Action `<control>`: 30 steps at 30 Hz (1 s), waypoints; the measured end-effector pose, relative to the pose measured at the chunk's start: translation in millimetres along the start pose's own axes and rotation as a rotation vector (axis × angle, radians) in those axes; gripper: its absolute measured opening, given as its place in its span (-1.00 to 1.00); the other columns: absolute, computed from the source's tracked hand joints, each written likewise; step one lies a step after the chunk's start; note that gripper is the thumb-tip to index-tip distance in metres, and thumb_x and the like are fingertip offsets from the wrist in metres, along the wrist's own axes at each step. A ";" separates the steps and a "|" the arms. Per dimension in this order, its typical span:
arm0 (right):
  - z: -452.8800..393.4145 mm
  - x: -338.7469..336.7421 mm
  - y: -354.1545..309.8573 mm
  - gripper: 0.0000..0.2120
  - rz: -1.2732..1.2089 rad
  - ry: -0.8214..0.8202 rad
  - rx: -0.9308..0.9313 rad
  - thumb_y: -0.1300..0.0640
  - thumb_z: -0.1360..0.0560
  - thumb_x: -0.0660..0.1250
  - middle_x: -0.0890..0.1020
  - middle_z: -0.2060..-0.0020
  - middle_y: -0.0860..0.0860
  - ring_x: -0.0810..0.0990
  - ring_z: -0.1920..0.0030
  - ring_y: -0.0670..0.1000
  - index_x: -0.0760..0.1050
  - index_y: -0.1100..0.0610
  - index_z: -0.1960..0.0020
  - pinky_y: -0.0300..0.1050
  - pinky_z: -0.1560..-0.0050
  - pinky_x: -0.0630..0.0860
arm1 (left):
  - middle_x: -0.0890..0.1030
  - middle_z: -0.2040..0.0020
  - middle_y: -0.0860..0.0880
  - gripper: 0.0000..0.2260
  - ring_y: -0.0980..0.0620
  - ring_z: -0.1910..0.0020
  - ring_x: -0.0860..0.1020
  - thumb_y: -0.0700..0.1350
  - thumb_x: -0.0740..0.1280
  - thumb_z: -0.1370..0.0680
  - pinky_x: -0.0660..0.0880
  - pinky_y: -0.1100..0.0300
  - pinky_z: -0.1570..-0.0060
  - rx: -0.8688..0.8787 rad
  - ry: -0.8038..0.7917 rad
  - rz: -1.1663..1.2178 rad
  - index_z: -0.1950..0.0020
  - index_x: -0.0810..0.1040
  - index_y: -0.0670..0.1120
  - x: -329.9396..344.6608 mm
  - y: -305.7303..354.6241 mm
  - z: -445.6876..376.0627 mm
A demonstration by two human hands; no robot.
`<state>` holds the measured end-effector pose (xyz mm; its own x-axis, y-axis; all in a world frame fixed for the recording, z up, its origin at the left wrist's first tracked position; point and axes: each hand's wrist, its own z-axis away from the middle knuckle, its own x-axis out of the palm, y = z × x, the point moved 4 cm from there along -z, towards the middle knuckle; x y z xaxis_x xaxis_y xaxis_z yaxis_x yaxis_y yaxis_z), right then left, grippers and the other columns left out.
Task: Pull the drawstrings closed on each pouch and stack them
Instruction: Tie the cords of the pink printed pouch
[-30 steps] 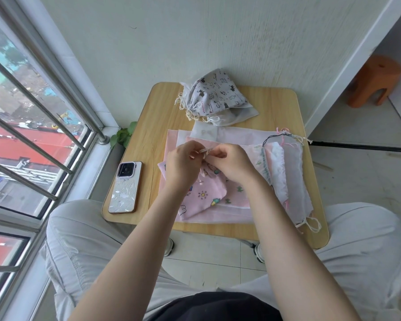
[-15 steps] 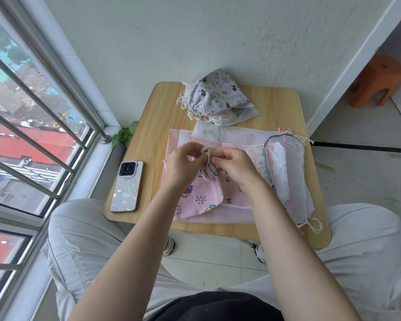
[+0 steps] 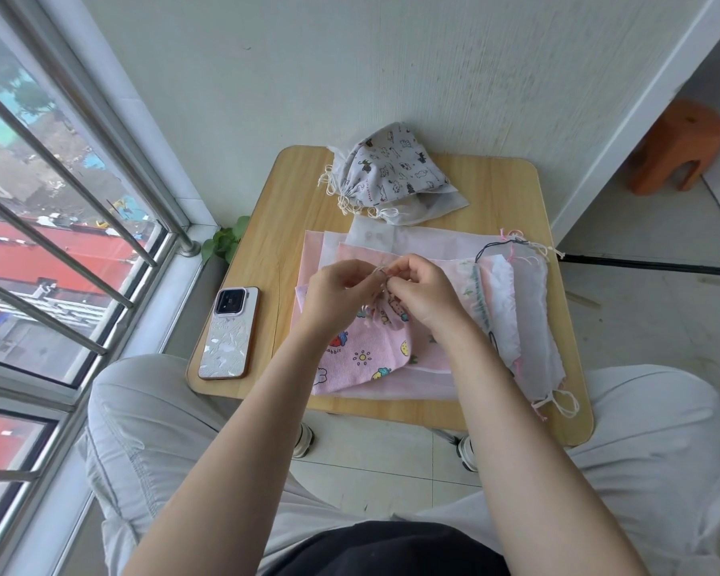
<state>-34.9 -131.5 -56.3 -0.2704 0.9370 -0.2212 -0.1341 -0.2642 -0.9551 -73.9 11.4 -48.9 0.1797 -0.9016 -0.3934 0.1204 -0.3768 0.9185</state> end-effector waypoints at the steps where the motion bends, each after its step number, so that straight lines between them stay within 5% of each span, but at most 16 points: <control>1: -0.7 -0.2 0.6 -0.97 0.038 0.015 -0.002 0.18 -0.48 0.34 0.63 0.13 0.06 0.57 0.14 -0.02 0.53 0.08 0.09 -0.08 0.04 0.55 | 0.70 0.24 0.03 -0.90 0.09 0.22 0.66 -0.04 0.42 -0.53 0.58 0.21 0.16 -0.020 0.030 -0.013 0.11 0.69 -0.05 -1.0 0.1 0.6; 7: -5.9 -14.0 6.7 -0.87 0.135 0.160 0.015 0.14 -0.58 0.21 0.66 0.22 0.01 0.58 0.30 -0.02 0.49 0.06 0.12 -0.14 0.24 0.52 | 0.67 0.36 0.10 -0.87 0.19 0.34 0.65 -0.16 0.39 -0.56 0.54 0.36 0.26 -0.106 0.114 0.103 0.18 0.67 -0.11 -9.9 2.2 5.6; 13: -4.8 -17.7 0.7 -0.75 -0.109 0.211 0.082 0.13 -0.55 0.19 0.61 0.34 0.02 0.49 0.44 -0.03 0.49 0.13 0.28 -0.21 0.44 0.39 | 0.71 0.24 0.00 -0.84 -0.05 0.14 0.69 -0.05 0.44 -0.51 0.62 -0.07 -0.02 -0.210 0.098 0.102 0.27 0.68 0.11 -8.7 -2.5 4.0; 17: -2.7 -26.0 -9.6 -0.80 -0.340 0.289 0.187 0.23 -0.49 0.17 0.60 0.27 0.15 0.39 0.57 0.01 0.36 0.16 0.32 -0.27 0.56 0.23 | 0.70 0.23 -0.05 -0.88 -0.09 0.20 0.65 -0.02 0.44 -0.50 0.55 0.09 0.20 -0.240 0.088 -0.005 0.19 0.71 -0.01 -0.6 2.8 2.5; 23: -0.6 -17.4 -16.5 -0.71 -0.872 0.174 0.268 0.21 -0.64 0.04 0.61 0.18 0.21 0.67 0.31 0.12 0.27 0.16 0.26 -0.13 0.32 0.61 | 0.68 0.33 -0.04 -0.85 -0.07 0.29 0.69 -0.09 0.43 -0.51 0.65 0.01 0.11 -0.319 0.135 0.077 0.26 0.67 -0.05 8.4 7.9 0.8; 30: -7.0 -19.7 2.7 -0.70 -0.812 0.327 0.296 0.10 -0.68 0.06 0.41 0.39 0.06 0.33 0.45 -0.04 0.29 0.12 0.22 -0.31 0.57 0.31 | 0.69 0.24 -0.14 -0.83 0.01 0.36 0.68 -0.16 0.36 -0.56 0.55 0.27 0.34 -0.405 0.294 0.134 0.22 0.58 -0.18 -6.8 -1.6 -0.4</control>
<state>-23.2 -149.1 -55.9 0.2895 0.8663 0.4070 -0.4152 0.4968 -0.7621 -75.0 18.3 -47.7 0.4789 -0.8169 -0.3216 0.4350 -0.0974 0.8951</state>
